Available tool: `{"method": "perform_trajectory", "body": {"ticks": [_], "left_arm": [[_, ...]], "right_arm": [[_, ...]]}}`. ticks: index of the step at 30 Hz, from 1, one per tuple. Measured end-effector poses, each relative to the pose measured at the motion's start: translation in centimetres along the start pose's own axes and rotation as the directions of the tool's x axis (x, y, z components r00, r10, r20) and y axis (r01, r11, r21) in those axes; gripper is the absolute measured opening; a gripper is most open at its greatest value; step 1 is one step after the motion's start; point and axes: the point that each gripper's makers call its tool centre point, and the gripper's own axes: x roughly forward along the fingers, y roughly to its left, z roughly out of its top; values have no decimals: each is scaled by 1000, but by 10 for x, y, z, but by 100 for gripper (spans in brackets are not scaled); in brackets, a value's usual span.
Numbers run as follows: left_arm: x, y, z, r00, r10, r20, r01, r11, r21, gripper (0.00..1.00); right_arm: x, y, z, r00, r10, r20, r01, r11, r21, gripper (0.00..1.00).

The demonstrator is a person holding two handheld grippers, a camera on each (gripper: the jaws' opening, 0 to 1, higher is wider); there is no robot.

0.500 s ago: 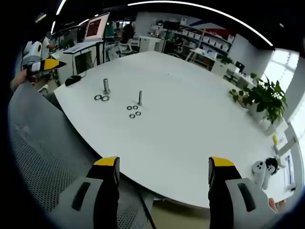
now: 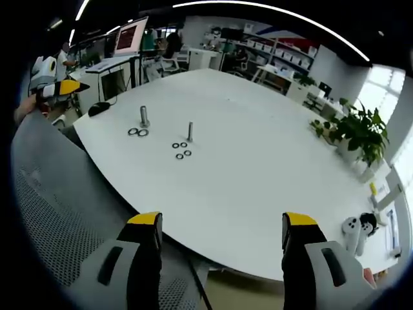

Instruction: Place the washer onto the threaded stud by aligning its center hole with the stud, sliding it down to the base, and recovering from edge contact or off-axis alignment until the washer reaches the visible bottom stop.

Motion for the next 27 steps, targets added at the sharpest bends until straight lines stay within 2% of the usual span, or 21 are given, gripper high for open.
{"method": "perform_trajectory", "body": {"ticks": [15,27], "left_arm": [[0,1,-3,1000,5,-16,-5,1000,-8,58],[0,1,-1,1000,2,-9,-2,1000,-11,55]], "right_arm": [[0,1,0,1000,1,-4,-1,1000,2,77],[0,4,-1,1000,16,-15,-16,1000,-7,70]]}}
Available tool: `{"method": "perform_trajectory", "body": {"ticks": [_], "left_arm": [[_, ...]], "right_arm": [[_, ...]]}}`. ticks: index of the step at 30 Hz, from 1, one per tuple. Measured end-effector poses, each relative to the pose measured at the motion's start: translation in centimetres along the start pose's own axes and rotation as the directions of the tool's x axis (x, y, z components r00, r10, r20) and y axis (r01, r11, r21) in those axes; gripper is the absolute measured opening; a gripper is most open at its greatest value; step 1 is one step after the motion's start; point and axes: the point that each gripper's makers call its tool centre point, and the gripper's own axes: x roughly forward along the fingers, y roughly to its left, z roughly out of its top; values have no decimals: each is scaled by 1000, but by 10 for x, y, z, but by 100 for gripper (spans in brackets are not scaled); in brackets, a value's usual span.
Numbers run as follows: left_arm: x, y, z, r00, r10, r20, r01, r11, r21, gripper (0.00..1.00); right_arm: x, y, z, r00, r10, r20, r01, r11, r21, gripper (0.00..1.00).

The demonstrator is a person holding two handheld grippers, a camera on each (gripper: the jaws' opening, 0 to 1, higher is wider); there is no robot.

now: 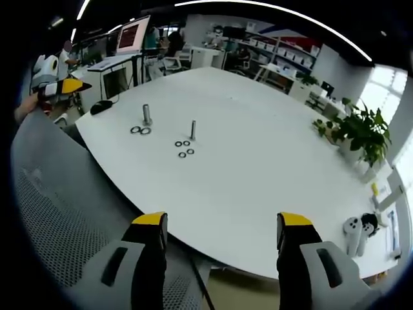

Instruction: Place the washer onto the threaded stud by aligning its center hole with the stud, sliding it down to the base, and recovering from edge contact or off-axis alignment until the washer reaches the visible bottom stop.

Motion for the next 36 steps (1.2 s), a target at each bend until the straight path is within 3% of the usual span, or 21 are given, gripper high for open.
{"method": "perform_trajectory", "body": {"ticks": [8,18,28,36], "left_arm": [[0,-1,3,1000,-3,8,3,1000,-3,55],[0,-4,6,1000,-20,24,21,999,-42,53],[1,-5,9,999,-23,39,25,999,-43,53],[2,-3,9,999,-15,34,17,999,-51,53]], "right_arm": [[1,7,2,999,38,-8,-38,999,-26,71],[7,24,11,987,162,-9,-162,983,-86,69],[23,31,37,964,266,1,-264,956,-129,62],[41,34,52,950,310,-36,-311,939,-148,60]]}}
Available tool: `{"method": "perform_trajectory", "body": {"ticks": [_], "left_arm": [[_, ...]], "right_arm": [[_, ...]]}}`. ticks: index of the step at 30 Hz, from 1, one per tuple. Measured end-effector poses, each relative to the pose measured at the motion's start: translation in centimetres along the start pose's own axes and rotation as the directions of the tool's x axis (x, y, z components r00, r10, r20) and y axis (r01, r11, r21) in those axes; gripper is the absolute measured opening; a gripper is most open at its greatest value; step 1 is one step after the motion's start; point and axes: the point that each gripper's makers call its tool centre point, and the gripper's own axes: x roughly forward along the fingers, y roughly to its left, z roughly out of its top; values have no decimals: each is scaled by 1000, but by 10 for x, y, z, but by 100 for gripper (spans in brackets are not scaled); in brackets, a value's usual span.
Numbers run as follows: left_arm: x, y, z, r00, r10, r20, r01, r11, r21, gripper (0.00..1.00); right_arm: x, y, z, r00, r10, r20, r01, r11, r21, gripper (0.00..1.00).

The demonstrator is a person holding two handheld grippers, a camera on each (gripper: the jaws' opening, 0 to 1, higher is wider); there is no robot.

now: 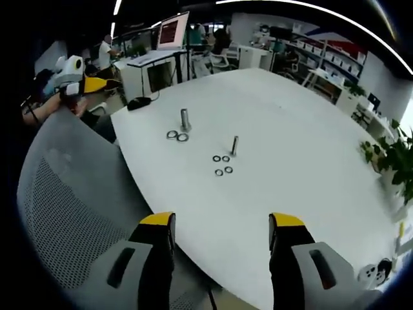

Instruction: Place the washer onto the threaded stud by aligning its center hole with the stud, sliding it down to the base, and recovering from edge contact or off-axis alignment until the washer reaches the visible bottom stop.

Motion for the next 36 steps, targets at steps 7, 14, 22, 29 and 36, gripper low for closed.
{"method": "perform_trajectory", "body": {"ticks": [7,14,22,29,36], "left_arm": [[1,2,0,1000,11,-4,-11,1000,3,53],[1,3,-2,1000,17,-12,-17,1000,3,53],[2,5,-3,1000,21,-17,-21,1000,11,51],[2,5,-2,1000,23,-14,-23,1000,17,50],[3,5,-2,1000,25,-17,-25,1000,13,50]], "right_arm": [[17,-6,7,999,44,-25,-47,993,-112,64],[31,-15,19,997,47,-61,-57,984,-168,59],[57,-19,23,988,91,-125,-120,963,-243,60],[78,-18,29,979,134,-151,-173,944,-281,57],[97,-16,27,969,169,-180,-216,933,-289,51]]}}
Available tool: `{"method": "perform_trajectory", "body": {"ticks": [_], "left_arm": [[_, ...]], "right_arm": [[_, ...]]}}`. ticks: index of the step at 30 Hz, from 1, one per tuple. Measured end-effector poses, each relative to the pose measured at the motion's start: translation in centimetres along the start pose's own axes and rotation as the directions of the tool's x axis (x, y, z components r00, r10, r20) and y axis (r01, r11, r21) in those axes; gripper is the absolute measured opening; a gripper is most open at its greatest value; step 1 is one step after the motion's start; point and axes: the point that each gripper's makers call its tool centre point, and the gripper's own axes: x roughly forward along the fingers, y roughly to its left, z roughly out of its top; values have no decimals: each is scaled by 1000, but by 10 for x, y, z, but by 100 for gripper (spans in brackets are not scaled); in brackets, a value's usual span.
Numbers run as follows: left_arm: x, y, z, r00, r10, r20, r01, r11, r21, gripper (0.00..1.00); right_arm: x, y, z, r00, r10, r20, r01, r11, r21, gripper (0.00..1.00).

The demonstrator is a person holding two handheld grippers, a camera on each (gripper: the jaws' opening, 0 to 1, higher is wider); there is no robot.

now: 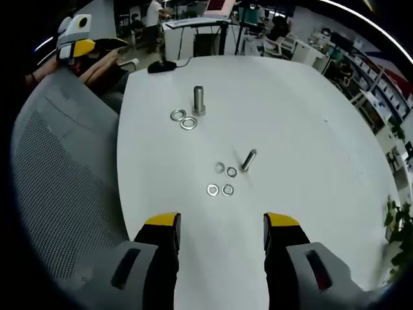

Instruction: Place the washer onto the threaded stud by aligning its center hole with the stud, sliding it down to the base, and recovering from edge contact or off-axis alignment until the washer reaches the visible bottom stop.

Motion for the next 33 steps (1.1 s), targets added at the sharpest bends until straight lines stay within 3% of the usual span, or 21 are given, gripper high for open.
{"method": "perform_trajectory", "body": {"ticks": [6,21,33], "left_arm": [[0,1,0,1000,0,-1,0,1000,-1,49],[0,5,0,1000,4,9,-4,1000,-2,48],[1,2,-3,1000,-3,-13,3,1000,-14,43]], "right_arm": [[17,1,4,999,47,-2,-47,998,36,43],[57,19,3,989,139,-49,-137,990,28,33],[75,21,-1,984,162,-75,-161,987,18,26]]}}
